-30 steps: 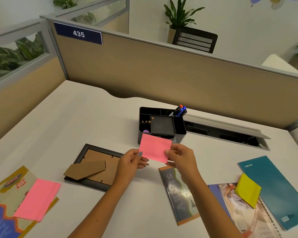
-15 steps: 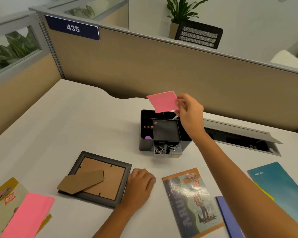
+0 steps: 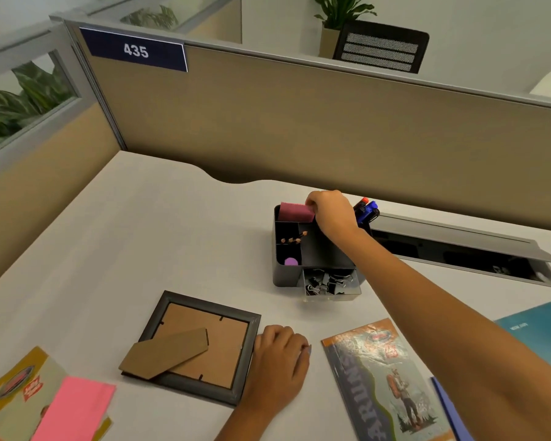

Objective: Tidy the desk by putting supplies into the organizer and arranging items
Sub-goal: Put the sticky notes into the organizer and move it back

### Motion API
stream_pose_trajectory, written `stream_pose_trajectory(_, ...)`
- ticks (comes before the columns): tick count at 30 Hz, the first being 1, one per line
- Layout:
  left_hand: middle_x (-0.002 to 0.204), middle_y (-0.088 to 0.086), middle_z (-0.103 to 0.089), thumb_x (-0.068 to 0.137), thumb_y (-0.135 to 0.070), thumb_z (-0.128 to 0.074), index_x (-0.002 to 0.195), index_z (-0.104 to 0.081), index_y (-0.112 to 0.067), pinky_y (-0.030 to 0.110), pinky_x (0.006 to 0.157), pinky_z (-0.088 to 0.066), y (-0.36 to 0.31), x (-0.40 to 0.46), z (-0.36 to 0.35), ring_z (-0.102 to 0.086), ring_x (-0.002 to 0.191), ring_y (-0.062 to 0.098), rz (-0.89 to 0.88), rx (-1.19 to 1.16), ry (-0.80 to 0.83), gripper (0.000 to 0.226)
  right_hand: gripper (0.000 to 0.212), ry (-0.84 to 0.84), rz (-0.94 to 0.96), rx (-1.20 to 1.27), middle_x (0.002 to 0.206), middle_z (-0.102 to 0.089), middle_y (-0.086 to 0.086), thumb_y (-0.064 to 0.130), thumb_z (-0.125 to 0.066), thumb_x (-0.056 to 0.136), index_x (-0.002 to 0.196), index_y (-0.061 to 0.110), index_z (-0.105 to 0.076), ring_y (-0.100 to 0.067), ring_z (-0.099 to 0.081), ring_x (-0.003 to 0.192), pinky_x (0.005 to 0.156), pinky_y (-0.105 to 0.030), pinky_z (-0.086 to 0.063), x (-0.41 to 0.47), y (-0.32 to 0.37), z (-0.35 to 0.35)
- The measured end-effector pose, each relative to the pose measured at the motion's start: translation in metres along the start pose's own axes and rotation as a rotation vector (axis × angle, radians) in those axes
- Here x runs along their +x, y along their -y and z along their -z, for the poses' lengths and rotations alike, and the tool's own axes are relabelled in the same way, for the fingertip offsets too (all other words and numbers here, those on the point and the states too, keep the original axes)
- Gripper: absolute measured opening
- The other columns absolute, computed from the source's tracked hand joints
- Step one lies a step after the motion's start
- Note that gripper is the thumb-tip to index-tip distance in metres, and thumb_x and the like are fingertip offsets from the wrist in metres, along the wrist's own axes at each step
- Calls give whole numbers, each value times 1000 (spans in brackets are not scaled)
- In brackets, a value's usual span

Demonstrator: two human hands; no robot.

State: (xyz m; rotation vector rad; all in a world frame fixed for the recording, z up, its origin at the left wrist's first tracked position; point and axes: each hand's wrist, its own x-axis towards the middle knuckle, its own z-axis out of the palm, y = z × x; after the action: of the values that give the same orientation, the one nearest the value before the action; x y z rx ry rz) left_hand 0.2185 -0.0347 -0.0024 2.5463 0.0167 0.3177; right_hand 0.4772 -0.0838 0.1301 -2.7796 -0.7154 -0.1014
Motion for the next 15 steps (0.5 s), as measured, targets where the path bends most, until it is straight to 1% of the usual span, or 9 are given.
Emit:
stream_pose_trajectory(4,89,-21,-56,90,-39,-47,87,-57,-34,19,73,-36,2,-1,-2,-45,92,3,-1,-5,1,11,25,-2,-28,-11,97,-65,-14,1,-49,84,97,12,-67,-34,-58,89,67,-32,-42,3,0,-5)
stream_pose_trajectory(8,88,-20,-57,90,-39,-48,87,-57,-33,19,73,-35,2,-1,-3,-46,91,4,-7,-5,-1,11,18,-87,13,-25,99,-58,-18,1,-54,85,97,3,-68,-37,-57,85,64,-32,-40,1,-1,-11)
stream_pose_trajectory(12,87,-20,-57,89,-37,-50,86,-57,-33,19,72,-36,3,-1,-2,-46,90,3,-6,-21,-16,9,19,-167,-4,76,102,-62,-18,1,-52,88,102,1,-64,-36,-58,91,72,-40,-49,-5,-2,-9)
stream_pose_trajectory(15,86,-20,-56,88,-36,-53,85,-57,-32,22,71,-40,3,-1,-2,-45,90,3,-3,-54,-18,7,16,-289,-12,176,97,-64,-16,4,-52,89,98,1,-65,-31,-60,86,73,-39,-51,-19,-2,-2)
